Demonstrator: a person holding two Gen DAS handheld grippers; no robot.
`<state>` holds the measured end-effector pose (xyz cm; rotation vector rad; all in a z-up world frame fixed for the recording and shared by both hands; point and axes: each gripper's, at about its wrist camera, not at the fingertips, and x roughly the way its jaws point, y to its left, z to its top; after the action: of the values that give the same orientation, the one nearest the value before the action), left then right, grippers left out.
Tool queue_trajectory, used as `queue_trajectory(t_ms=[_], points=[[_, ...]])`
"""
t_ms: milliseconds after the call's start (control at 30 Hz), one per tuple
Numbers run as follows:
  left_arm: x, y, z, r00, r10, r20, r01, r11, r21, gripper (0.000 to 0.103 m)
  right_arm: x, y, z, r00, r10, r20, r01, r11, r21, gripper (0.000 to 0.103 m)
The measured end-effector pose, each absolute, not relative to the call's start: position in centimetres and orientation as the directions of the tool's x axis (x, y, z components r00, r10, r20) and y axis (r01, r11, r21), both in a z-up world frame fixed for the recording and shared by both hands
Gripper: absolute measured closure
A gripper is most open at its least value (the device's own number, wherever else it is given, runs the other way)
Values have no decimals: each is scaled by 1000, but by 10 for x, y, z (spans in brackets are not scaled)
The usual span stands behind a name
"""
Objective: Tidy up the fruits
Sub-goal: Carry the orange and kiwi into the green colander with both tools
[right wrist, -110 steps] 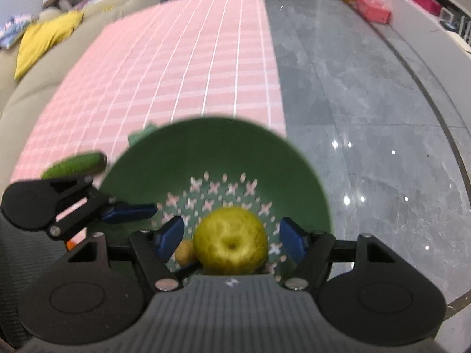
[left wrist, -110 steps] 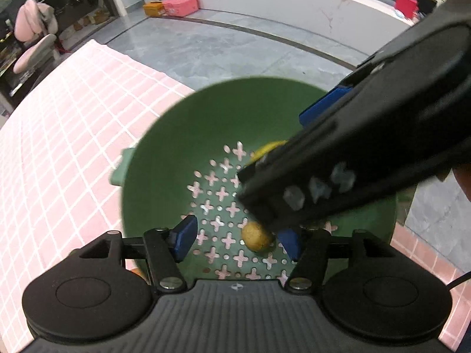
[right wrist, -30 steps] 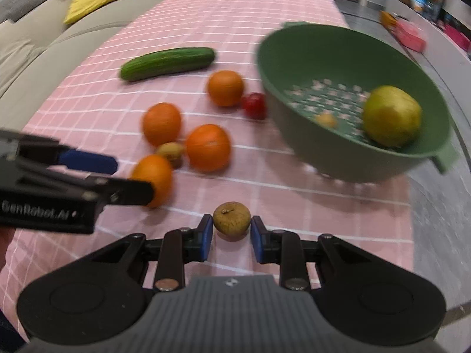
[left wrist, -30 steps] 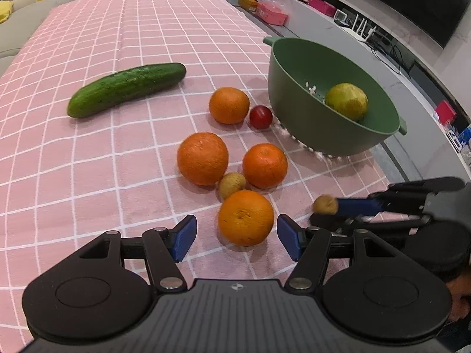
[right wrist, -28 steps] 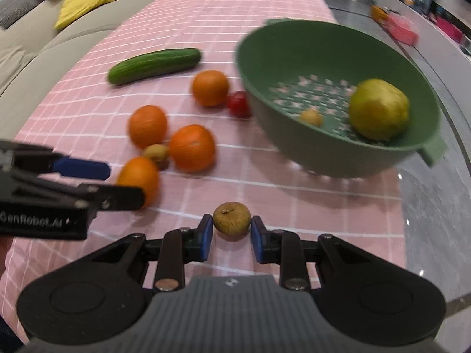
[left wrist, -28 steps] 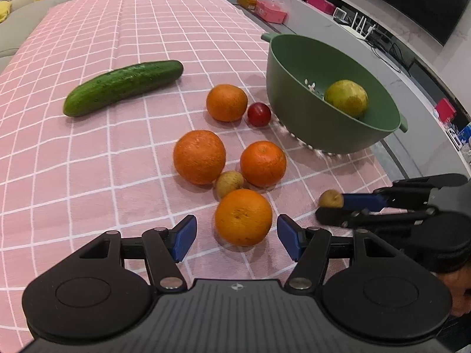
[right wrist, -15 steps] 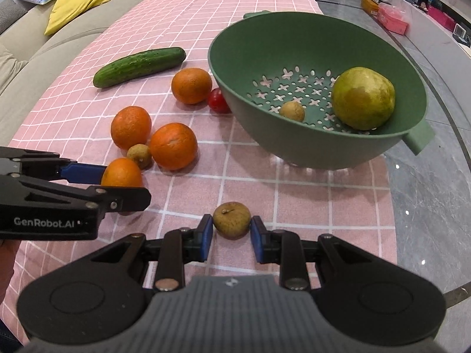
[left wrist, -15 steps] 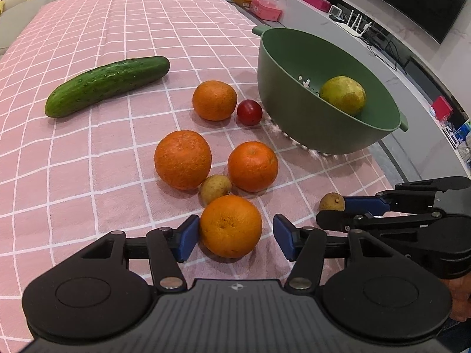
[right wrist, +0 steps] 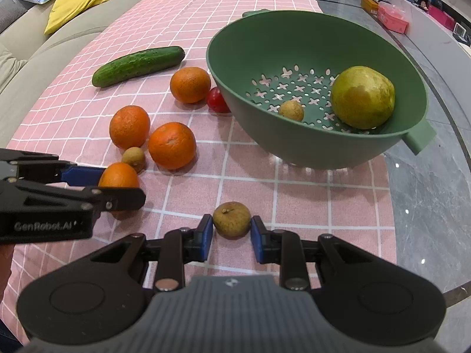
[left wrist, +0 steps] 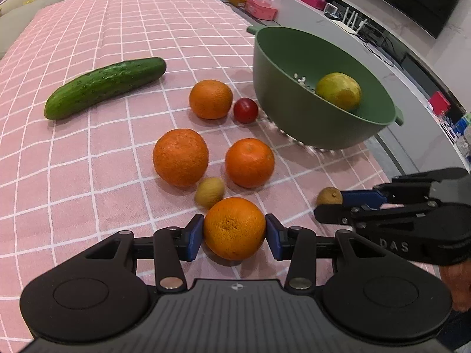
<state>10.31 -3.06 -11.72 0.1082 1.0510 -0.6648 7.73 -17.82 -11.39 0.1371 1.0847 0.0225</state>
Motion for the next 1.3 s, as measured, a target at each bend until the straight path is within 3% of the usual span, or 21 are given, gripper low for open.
queue_trajectory(t_ms=[433, 733, 933, 1300], points=[[96, -34, -76, 377, -446, -811, 607, 781, -148, 53, 72, -187, -92, 487, 119, -865, 66, 983, 173, 79], [108, -66, -49, 400, -470, -787, 694, 716, -75, 53, 68, -205, -47, 537, 168, -827, 56, 971, 234, 79], [125, -99, -30, 407, -492, -769, 767, 642, -5, 53, 75, -230, -21, 595, 125, -794, 94, 970, 224, 79], [172, -167, -31, 350, -445, -824, 882, 452, 131, 53, 124, -272, -18, 560, 86, -824, 97, 981, 169, 79]])
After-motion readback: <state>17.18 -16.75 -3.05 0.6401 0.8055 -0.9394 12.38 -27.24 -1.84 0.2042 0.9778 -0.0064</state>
